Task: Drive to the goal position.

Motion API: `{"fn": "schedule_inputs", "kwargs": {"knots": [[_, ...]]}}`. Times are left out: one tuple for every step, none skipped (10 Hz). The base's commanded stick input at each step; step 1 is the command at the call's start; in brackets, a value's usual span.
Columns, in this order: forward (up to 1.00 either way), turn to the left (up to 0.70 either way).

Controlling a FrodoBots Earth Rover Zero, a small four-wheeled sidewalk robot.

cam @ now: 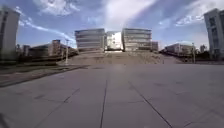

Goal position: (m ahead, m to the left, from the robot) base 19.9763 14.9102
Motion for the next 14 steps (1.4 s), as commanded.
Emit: {"fn": "schedule_inputs", "kwargs": {"knots": [[0.7,0.0],[0.7,0.0],[0.7,0.0],[0.7,0.0],[0.7,0.0],[0.7,0.0],[0.7,0.0],[0.7,0.0],[0.7,0.0],[0.7,0.0],[0.7,0.0],[0.7,0.0],[0.7,0.0],[0.7,0.0]]}}
